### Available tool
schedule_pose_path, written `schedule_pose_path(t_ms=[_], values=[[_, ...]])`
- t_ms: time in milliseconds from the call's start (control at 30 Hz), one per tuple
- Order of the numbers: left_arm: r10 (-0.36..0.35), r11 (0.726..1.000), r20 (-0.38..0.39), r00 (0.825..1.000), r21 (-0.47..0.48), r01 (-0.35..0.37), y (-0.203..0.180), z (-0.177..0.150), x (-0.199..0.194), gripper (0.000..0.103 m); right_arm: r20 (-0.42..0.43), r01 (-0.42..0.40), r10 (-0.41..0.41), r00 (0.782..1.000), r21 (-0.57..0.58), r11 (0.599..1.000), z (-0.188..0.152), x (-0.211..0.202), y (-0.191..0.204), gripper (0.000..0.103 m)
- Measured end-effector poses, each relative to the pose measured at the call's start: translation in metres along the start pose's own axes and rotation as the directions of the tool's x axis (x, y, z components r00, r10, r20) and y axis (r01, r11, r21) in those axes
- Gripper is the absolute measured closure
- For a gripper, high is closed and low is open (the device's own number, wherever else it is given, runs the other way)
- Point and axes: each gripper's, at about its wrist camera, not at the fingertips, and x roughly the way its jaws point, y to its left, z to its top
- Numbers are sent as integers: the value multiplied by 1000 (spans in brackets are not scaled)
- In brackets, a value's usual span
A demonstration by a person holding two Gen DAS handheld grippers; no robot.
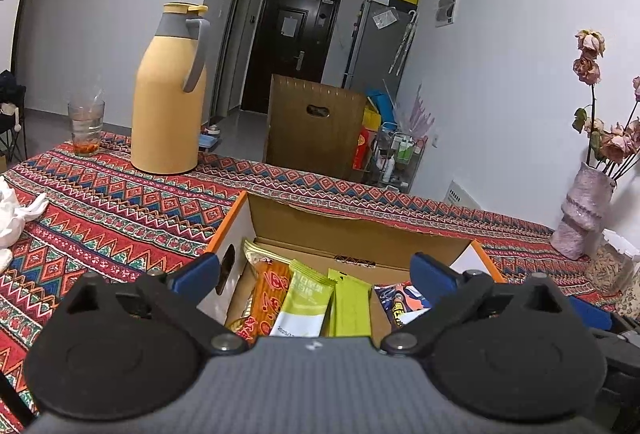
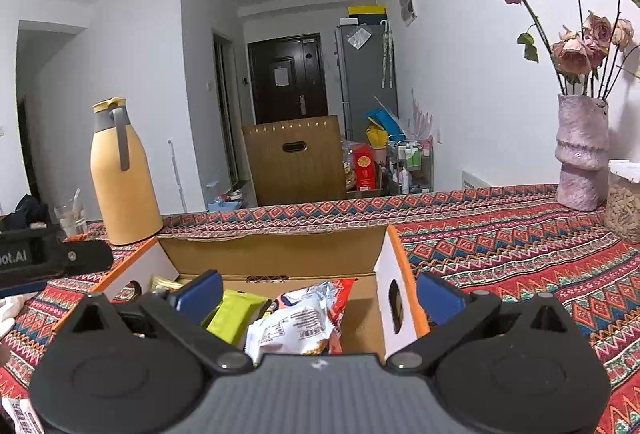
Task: Organize snacks
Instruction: 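Withdraw both grippers from the box back toward the snack pile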
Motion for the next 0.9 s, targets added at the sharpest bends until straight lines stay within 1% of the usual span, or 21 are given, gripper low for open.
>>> schedule_pose_path(t_ms=[267,533,900], values=[[3,999,24,1000,32,-4,-8,5,-27,0,17,-5,5,1000,-13,1000,8,-23,0,0],[5,999,34,999,44,-7,-4,-1,-60,0,12,-15,15,1000,-12,1000,-1,-54,2,0],[0,998,29,1000,66,-2,6,-22,-103,0,-1,-21,21,1000,-9,1000,-19,-98,3,0]])
